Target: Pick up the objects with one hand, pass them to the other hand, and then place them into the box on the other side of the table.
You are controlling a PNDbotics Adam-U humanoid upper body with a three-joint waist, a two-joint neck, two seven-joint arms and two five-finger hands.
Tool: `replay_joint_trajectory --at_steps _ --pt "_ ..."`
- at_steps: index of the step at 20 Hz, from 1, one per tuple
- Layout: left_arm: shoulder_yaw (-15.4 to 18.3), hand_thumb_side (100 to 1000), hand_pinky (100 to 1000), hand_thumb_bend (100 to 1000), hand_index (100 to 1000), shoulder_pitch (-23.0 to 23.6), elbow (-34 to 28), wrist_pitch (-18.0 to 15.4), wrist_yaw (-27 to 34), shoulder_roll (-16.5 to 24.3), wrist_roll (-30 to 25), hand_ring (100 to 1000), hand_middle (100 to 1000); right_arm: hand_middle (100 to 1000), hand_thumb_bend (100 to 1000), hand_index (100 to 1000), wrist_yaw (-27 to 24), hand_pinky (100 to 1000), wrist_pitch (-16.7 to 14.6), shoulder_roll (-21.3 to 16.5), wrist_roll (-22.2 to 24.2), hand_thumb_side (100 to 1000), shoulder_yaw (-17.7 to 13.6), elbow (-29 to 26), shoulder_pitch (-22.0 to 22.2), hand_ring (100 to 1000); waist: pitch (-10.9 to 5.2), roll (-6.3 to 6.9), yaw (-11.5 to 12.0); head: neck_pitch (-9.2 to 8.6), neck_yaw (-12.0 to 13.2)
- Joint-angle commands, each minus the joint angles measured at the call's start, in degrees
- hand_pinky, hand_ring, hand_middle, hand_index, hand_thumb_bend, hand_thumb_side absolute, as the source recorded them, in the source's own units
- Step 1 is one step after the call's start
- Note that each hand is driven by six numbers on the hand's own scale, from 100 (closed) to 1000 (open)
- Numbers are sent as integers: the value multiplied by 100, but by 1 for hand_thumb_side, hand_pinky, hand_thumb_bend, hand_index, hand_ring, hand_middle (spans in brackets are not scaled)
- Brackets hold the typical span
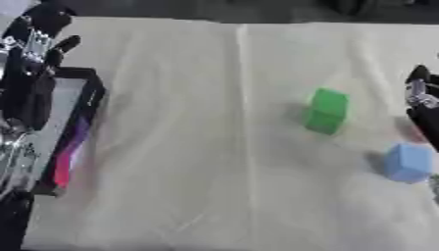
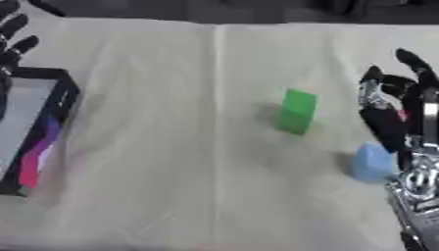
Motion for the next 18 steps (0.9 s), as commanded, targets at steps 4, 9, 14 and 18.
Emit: replay_joint_trajectory --at_steps 4,9,14,18 --pt "44 573 921 457 822 -42 -90 12 -4 100 4 1000 901 895 150 867 164 771 -48 -475 145 395 -41 -90 130 750 -97 -74 16 -109 -247" --pt "42 574 921 455 822 -45 -78 13 -51 227 -10 1000 902 949 159 914 368 815 55 -1089 498 482 237 -90 609 814 -58 -209 -32 -127 -492" --pt "52 574 921 455 822 -27 -72 8 -88 326 -7 1000 902 948 258 919 797 845 341 -1799 935 444 887 -90 1314 844 -34 -287 -89 -185 -518" --pt "42 574 921 455 822 -8 -65 10 -80 291 -13 1000 902 948 258 919 962 845 125 -2340 1268 444 642 -90 1853 844 -68 -248 -69 -159 -545"
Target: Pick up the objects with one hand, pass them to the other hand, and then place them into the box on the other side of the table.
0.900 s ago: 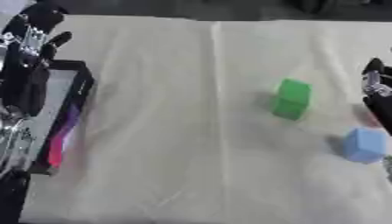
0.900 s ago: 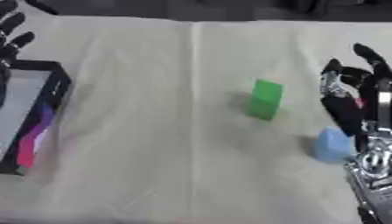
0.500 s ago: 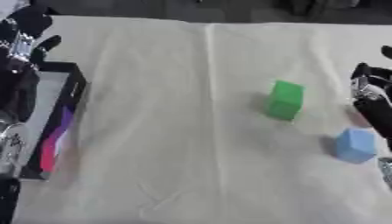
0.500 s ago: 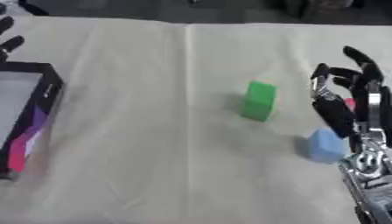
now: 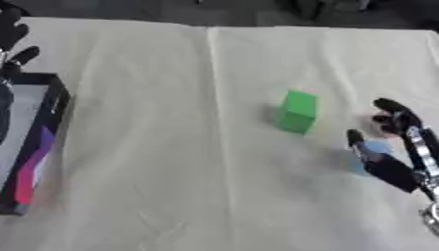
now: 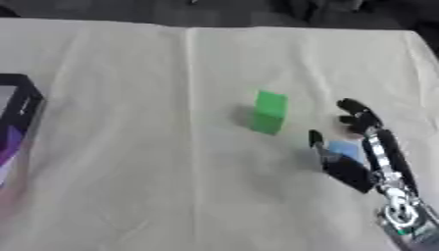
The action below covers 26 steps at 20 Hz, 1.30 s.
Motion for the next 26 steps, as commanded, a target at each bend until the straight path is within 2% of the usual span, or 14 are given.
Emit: replay_joint_trajectory --at_steps 1,2,4,6,13,20,26 --pt "38 574 921 455 822 -38 -69 2 -8 116 -10 1000 902 948 258 919 34 845 -187 -572 266 444 -298 -90 234 844 -111 33 12 -52 -36" --pt "34 575 922 453 822 -44 -69 2 -14 136 -15 1000 902 953 339 914 13 899 -222 -666 347 363 -341 -90 321 891 -93 3 3 -74 -33" --pt "15 576 922 452 822 -38 -60 11 -31 188 -33 1000 902 946 350 908 112 894 -201 -919 519 352 -307 -90 566 882 -97 -57 13 -70 -42" --pt "8 576 922 452 822 -11 -50 17 -42 206 -44 1000 902 943 360 908 257 891 -241 -1196 694 341 -498 -90 642 877 -116 -65 -4 -48 -37" --pt "36 577 923 449 822 72 -31 10 -68 258 -31 1000 900 935 366 904 -178 878 -233 -2150 1321 312 -1479 -90 12 859 -151 -73 -134 33 35" --pt "56 577 923 450 822 109 -26 6 -77 304 -11 1000 900 937 368 906 -883 879 -165 -2443 2027 307 -2055 -90 -210 860 -172 -106 -190 60 65" --pt "72 577 924 451 822 140 -18 3 -86 356 6 1000 900 953 363 921 -1409 902 21 -2632 2482 333 -2272 -90 -217 888 -193 -160 -241 48 88"
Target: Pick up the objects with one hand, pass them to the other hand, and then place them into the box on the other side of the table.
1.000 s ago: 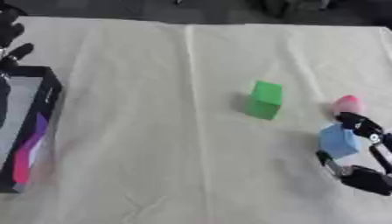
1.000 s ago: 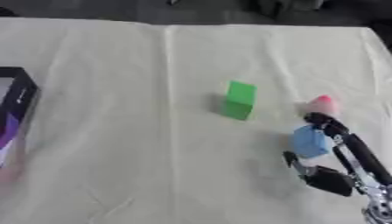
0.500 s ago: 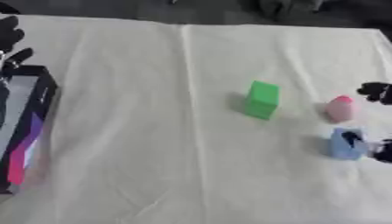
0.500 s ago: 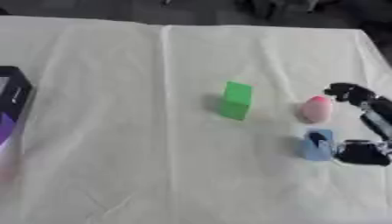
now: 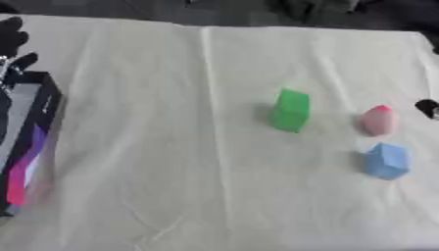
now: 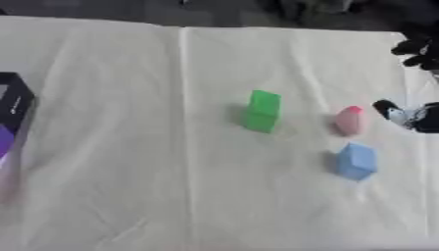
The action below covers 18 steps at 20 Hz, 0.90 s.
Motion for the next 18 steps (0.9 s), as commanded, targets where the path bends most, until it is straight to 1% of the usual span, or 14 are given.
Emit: replay_joint_trajectory --at_steps 1,4,7,11,15,18 --pt "72 576 924 451 822 -22 -52 -9 -34 192 22 1000 900 952 362 920 -282 901 173 -372 255 335 -223 -54 -14 887 -140 -27 -27 -20 32" --pt "79 577 924 451 822 -9 -50 -11 -33 211 28 1000 900 950 360 920 -434 901 370 -416 523 337 -335 -54 -82 886 -149 -43 -45 -39 56" --pt "78 576 924 451 822 -3 -50 -13 -32 223 28 1000 900 951 369 920 -465 908 427 -446 775 340 -351 -54 -96 893 -157 -52 -54 -52 63" --pt "80 577 925 451 822 -1 -49 -14 -32 235 28 1000 900 955 387 921 -301 925 393 -514 1108 334 -229 -54 -81 909 -160 -66 -55 -34 44" --pt "71 577 925 450 822 1 -46 -12 -40 259 16 1000 901 955 401 919 -38 938 274 -589 1450 328 1 -54 -48 921 -153 -90 -56 -6 37" --pt "67 578 925 450 822 -2 -45 -11 -42 262 10 1000 901 948 409 900 149 940 191 -604 1726 306 129 -54 -59 920 -147 -93 -48 6 1"
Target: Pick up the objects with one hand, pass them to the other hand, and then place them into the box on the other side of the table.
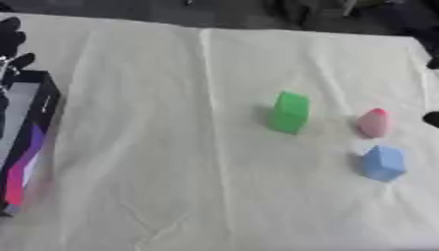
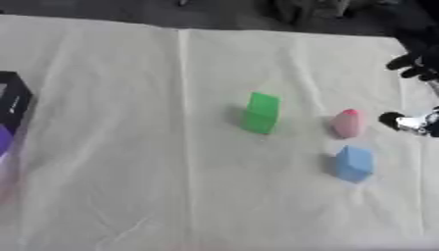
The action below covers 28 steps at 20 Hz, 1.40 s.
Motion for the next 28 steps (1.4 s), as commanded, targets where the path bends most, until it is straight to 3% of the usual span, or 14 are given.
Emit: replay_joint_trajectory --at_steps 1,11,21,28 --pt "31 578 925 450 822 -44 -48 -2 -34 134 -6 1000 901 943 413 889 192 941 -95 -263 294 300 59 -53 -35 919 -110 17 -2 11 -52" --pt "8 579 926 449 822 -63 -53 2 -29 110 -34 1000 901 925 442 898 464 935 -55 -275 735 271 410 -53 -198 903 -96 32 45 61 -183" --pt "-9 579 926 448 821 -91 -62 6 -22 82 -57 1000 901 829 482 841 751 895 252 -107 343 254 799 -53 -33 825 -69 55 95 73 -226" --pt "-23 579 927 448 820 -120 -71 10 -14 45 -71 1000 901 831 500 843 941 890 440 82 -45 248 1045 -53 146 822 -43 76 145 44 -250"
